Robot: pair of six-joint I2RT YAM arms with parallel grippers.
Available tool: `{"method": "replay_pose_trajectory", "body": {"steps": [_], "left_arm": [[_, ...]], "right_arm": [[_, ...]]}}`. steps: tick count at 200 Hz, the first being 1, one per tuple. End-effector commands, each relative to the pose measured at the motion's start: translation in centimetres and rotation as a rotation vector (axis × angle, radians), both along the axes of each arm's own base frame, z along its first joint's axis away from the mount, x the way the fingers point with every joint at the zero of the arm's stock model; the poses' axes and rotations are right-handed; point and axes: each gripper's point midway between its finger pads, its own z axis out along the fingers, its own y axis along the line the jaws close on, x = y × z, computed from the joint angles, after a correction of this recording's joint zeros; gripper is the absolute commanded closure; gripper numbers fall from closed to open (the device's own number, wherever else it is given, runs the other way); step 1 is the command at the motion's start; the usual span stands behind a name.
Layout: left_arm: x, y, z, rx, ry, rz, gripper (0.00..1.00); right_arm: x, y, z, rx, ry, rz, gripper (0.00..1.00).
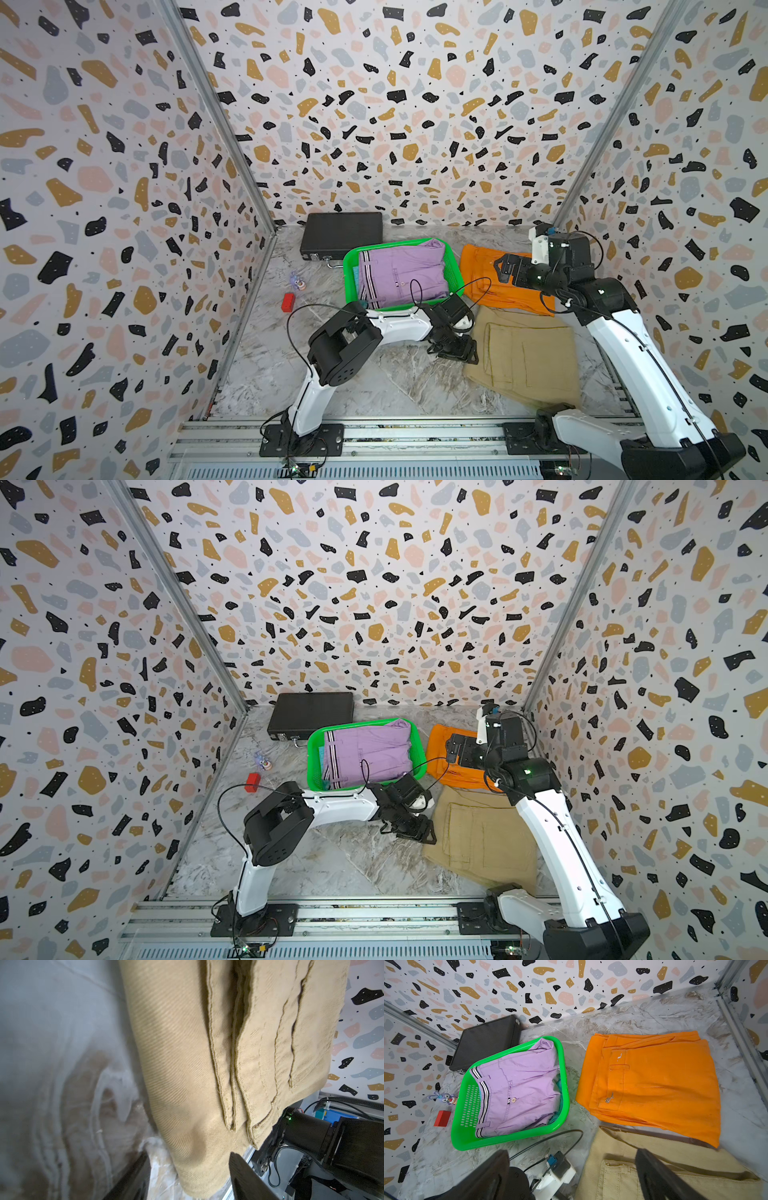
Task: Put the folded long pants in the basket
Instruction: Move the long pant to the center of the board.
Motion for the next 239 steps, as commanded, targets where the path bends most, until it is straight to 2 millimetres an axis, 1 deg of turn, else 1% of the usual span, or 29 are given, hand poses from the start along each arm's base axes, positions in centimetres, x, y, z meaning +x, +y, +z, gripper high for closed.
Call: {"method": "replay_pose_trajectory", "body": {"steps": [1,25,42,46,63,77,86,98,114,133,159,172,184,193,203,214,228,239], "left_arm": [[-1.6,2.7,-5.3,0.184,0.077,0.002,0.29],[-1.4,2.3,-5.6,0.182,0.083,-0.001,0.28],[-1.5,1.7,-5.8,0.175,0.099,-0.008,0.37],[-1.6,1.6,-5.9,0.176,0.100,-0.012,0.40],[-1.7,1.6,-6.0,0.178,0.104,-0.022,0.61],[-1.8,1.9,-6.1,0.187,0.110,-0.018,0.85],[-1.8,2.4,-6.0,0.202,0.107,-0.004,1.00],[-1.7,3.3,-5.5,0.210,0.099,0.011,1.00],[-1.3,5.4,-4.6,0.228,0.076,0.052,1.00],[-1.3,8.9,-3.2,0.249,0.067,0.125,1.00],[-2.6,14.7,-2.5,0.296,0.072,0.223,1.00],[-3.2,18.0,-2.4,0.322,0.084,0.289,1.00],[-3.8,20.6,-2.3,0.335,0.096,0.348,1.00],[-3.8,22.4,-2.0,0.330,0.092,0.391,1.00],[-4.0,24.3,-2.0,0.345,0.087,0.433,1.00],[-4.0,26.1,-1.9,0.357,0.082,0.468,1.00],[-3.9,27.6,-1.8,0.367,0.084,0.498,1.00],[-3.6,28.1,-1.6,0.365,0.084,0.508,1.00]], "right_arm": [[-0.4,-0.2,0.2,0.002,0.005,-0.002,0.00],[-0.5,-0.3,0.2,0.000,0.004,-0.010,0.00],[-0.5,-0.3,0.0,-0.001,0.008,-0.009,0.00],[-0.6,-0.4,-0.1,-0.002,0.010,-0.011,0.00],[-0.6,-0.5,-0.4,-0.007,0.013,-0.020,0.00],[-0.6,-0.6,-0.4,-0.010,0.013,-0.025,0.00],[-0.6,-0.7,-0.5,-0.012,0.016,-0.025,0.00],[-0.5,-0.5,-1.0,-0.015,0.029,-0.018,0.00],[-0.5,-0.5,-2.2,-0.012,0.077,-0.031,0.00],[-0.6,0.2,-3.7,0.025,0.133,-0.014,0.00],[-1.0,1.3,-5.8,0.082,0.177,0.016,0.00],[-1.4,1.7,-7.6,0.102,0.223,0.022,0.00],[-2.0,2.1,-9.6,0.128,0.289,0.022,0.03],[-2.6,2.6,-11.3,0.160,0.349,0.033,0.06],[-3.5,3.2,-13.8,0.196,0.429,0.037,0.10],[-4.4,3.7,-16.2,0.234,0.505,0.037,0.13],[-5.4,4.1,-19.2,0.263,0.585,0.031,0.13],[-6.2,4.4,-21.2,0.277,0.650,0.032,0.12]]}}
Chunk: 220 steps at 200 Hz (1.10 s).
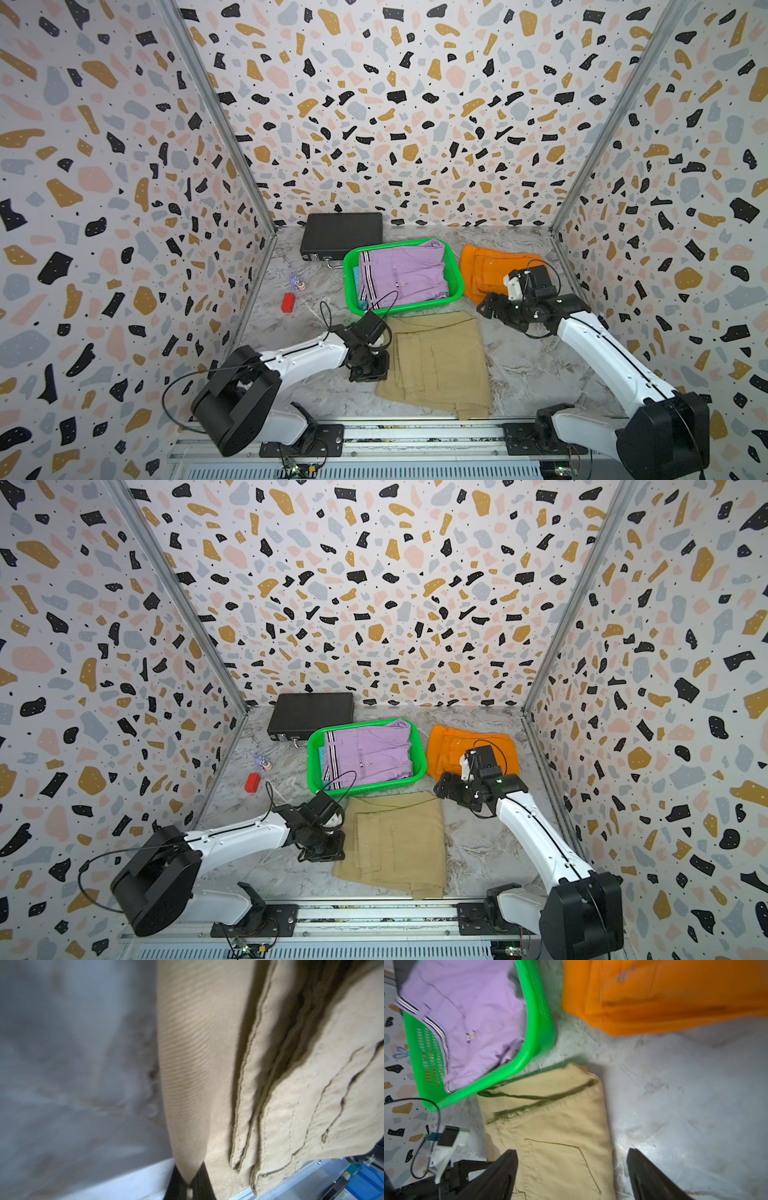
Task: Put the folded long pants in the basket
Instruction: Move the long pant to the center of the board, then pick up the long pant at the center of the board.
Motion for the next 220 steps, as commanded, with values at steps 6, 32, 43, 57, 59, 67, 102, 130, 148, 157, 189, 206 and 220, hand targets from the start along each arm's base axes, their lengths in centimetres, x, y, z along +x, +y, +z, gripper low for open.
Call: {"method": "replay_pose_trajectory", "body": {"steps": [6,32,43,57,59,67,102,130,148,157,189,206,220], "left_arm": [[0.0,2.5,-0.2,0.062,0.005,0.025,1.00],[0.5,2.6,0.0,0.071,0.010,0.028,1.00],[0.8,2.5,0.1,0.071,0.009,0.032,1.00],[1.0,2.4,0.1,0.071,0.015,0.027,1.00],[1.0,2.4,0.1,0.071,0.014,0.026,1.00],[1.1,2.4,0.1,0.071,0.015,0.027,1.00],[1.2,2.3,0.0,0.074,0.022,0.025,1.00],[1.4,2.0,0.2,0.061,0.020,0.022,1.00],[1.4,1.9,0.7,0.049,0.014,0.022,1.00],[1.4,1.6,1.2,0.032,0.005,0.015,1.00],[1.7,1.2,4.6,-0.005,-0.075,0.000,1.00],[1.3,1.2,7.1,-0.029,-0.106,-0.007,1.00],[1.0,1.3,9.0,-0.053,-0.137,-0.007,1.00]], "right_arm": [[-1.6,1.8,-3.6,0.113,0.148,0.002,0.12],[-3.1,3.8,-7.3,0.192,0.294,0.043,0.16],[-3.6,4.6,-8.4,0.212,0.330,0.056,0.18],[-4.2,5.4,-9.3,0.223,0.353,0.078,0.20],[-4.2,5.6,-9.4,0.223,0.355,0.081,0.20],[-4.3,6.1,-9.6,0.229,0.362,0.093,0.21],[-4.3,7.6,-10.0,0.238,0.385,0.136,0.55],[-4.0,7.6,-9.4,0.215,0.355,0.153,0.89],[-3.7,7.5,-8.3,0.188,0.324,0.166,1.00],[-3.7,7.4,-7.7,0.176,0.307,0.170,1.00],[-3.6,7.3,-4.4,0.157,0.244,0.191,1.00],[-3.9,7.0,-2.0,0.147,0.212,0.203,1.00],[-4.4,6.7,-0.1,0.143,0.185,0.213,1.00]]}}
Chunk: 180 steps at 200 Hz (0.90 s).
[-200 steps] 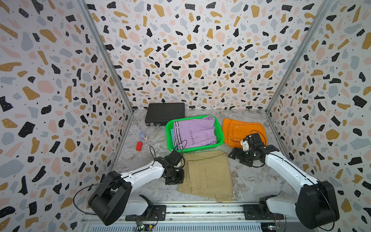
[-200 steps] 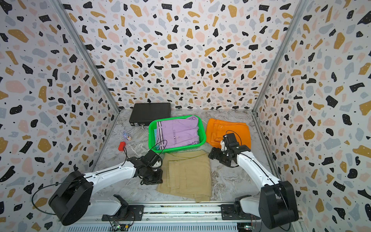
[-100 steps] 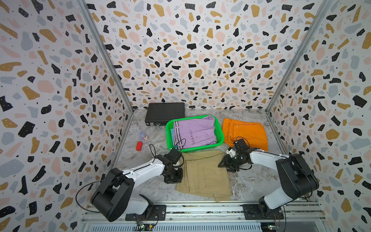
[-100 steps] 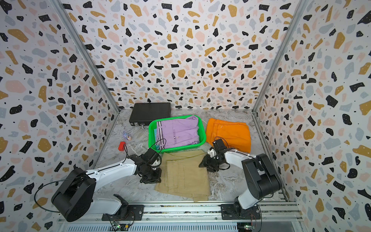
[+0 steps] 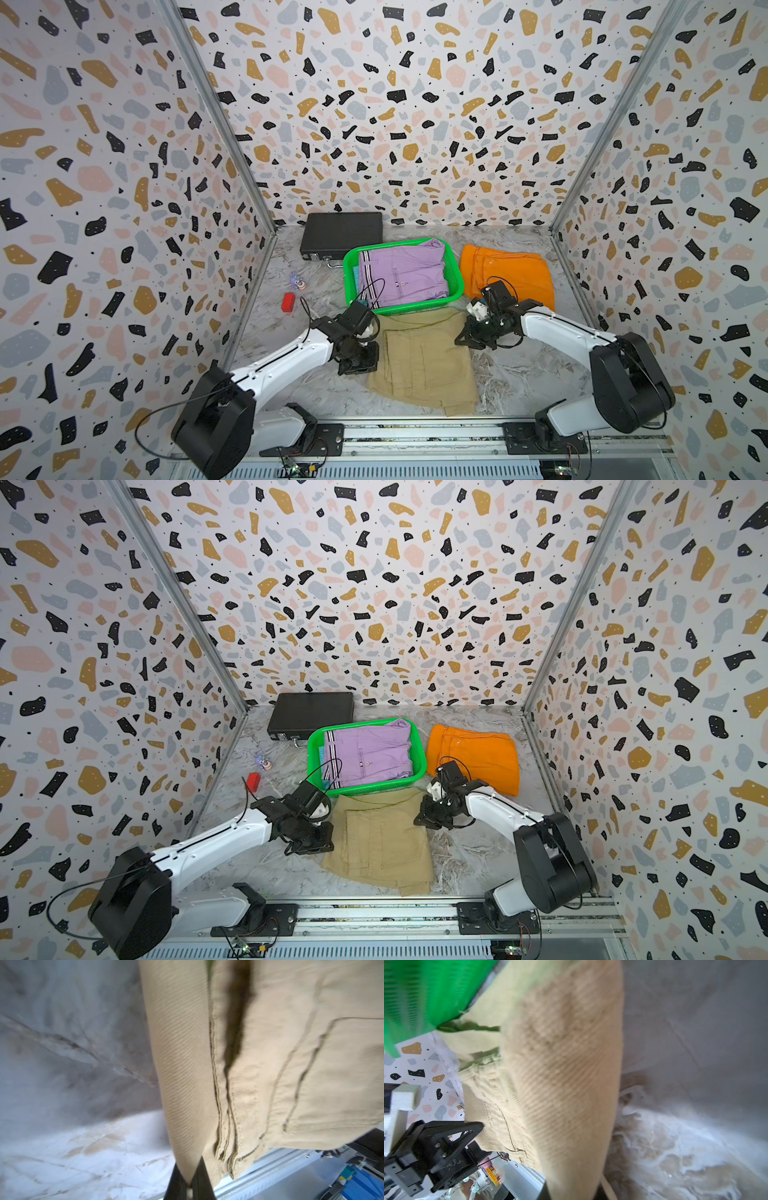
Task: Put the folded long pants in the basket
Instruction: Pick up the long pant at the center of the board, then place the long pant in the basket.
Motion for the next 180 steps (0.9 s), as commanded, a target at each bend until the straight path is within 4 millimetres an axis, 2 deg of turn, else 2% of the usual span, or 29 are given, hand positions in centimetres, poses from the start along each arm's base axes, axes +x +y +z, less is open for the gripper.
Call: {"method": "replay_pose_trajectory", "body": {"steps": [1,48,95,128,155,180], "left_arm": [[-0.7,0.4,3.5,-0.020,-0.044,-0.012,1.00],[-1.4,1.0,9.3,-0.090,-0.138,0.010,1.00],[-0.2,0.5,16.1,-0.154,-0.269,0.010,1.00],[0.5,0.3,20.3,-0.182,-0.345,0.006,1.00],[1.9,0.6,21.4,-0.147,-0.400,0.018,1.00],[4.3,0.7,21.4,-0.081,-0.429,0.014,1.00]], "right_arm": [[-0.6,-1.0,3.9,-0.029,-0.055,0.015,1.00],[-1.5,-1.3,9.8,-0.006,-0.125,0.039,1.00],[0.0,-0.2,16.4,0.057,-0.220,0.045,1.00],[1.0,0.6,20.1,0.100,-0.277,0.057,1.00],[3.1,2.0,21.6,0.137,-0.307,0.087,1.00],[6.7,3.2,22.4,0.110,-0.363,0.107,1.00]]}}
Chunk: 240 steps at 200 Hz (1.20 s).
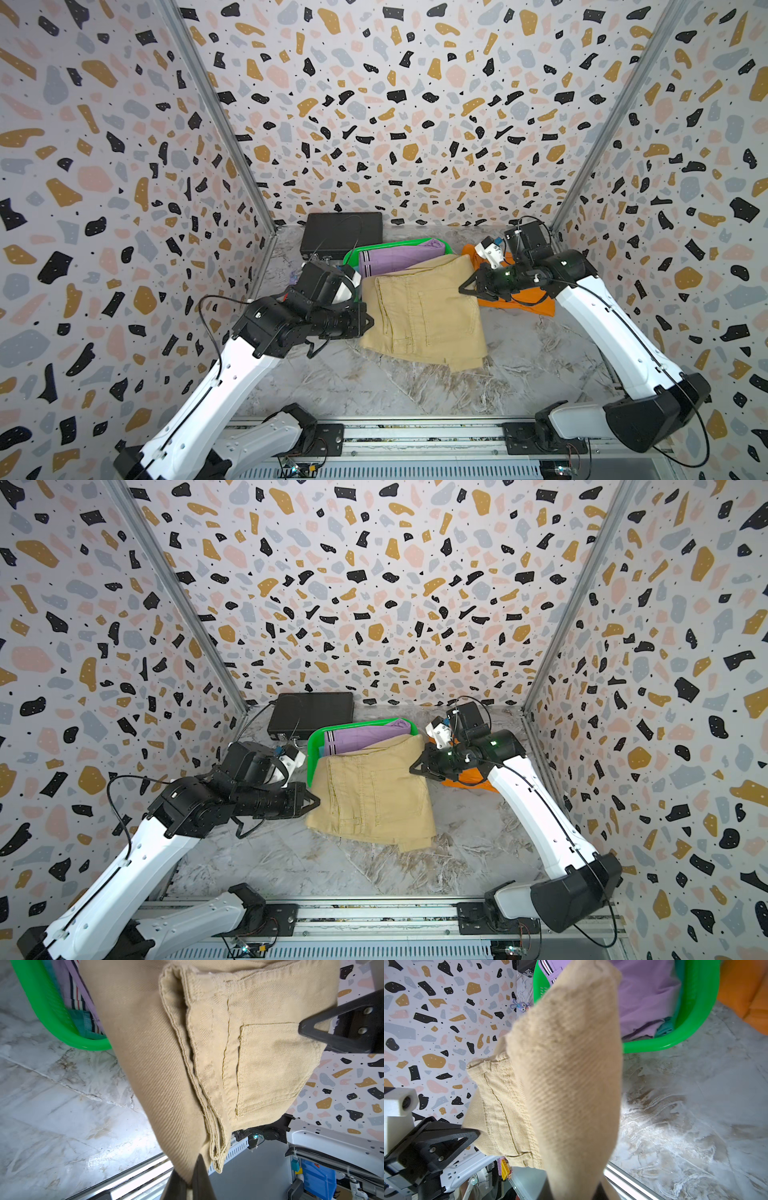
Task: Put the folded long pants in the basket
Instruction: Place the long pant in the basket.
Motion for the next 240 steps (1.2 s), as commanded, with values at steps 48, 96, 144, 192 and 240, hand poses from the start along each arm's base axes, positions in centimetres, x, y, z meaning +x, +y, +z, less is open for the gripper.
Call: {"method": "replay_pose_trajectory", "body": {"steps": [48,96,144,192,240], "left_arm": [[9.0,0.6,0.9,0.109,-0.126,0.014,1.00],[15.3,1.5,-1.7,0.078,-0.069,0.029,1.00],[19.0,2.6,-6.6,0.029,0.054,0.040,1.00],[19.8,2.7,-12.4,0.015,0.200,0.061,1.00],[18.7,3.4,-16.5,0.061,0.277,0.091,1.00]], "right_arm": [[10.4,3.7,1.9,-0.031,-0.157,0.031,1.00],[16.7,5.7,1.1,-0.050,-0.199,0.010,1.00],[19.7,6.0,-4.9,-0.125,-0.130,-0.001,1.00],[20.9,4.8,-11.0,-0.256,-0.103,0.014,1.00],[21.7,4.5,-16.0,-0.319,-0.105,0.062,1.00]]}}
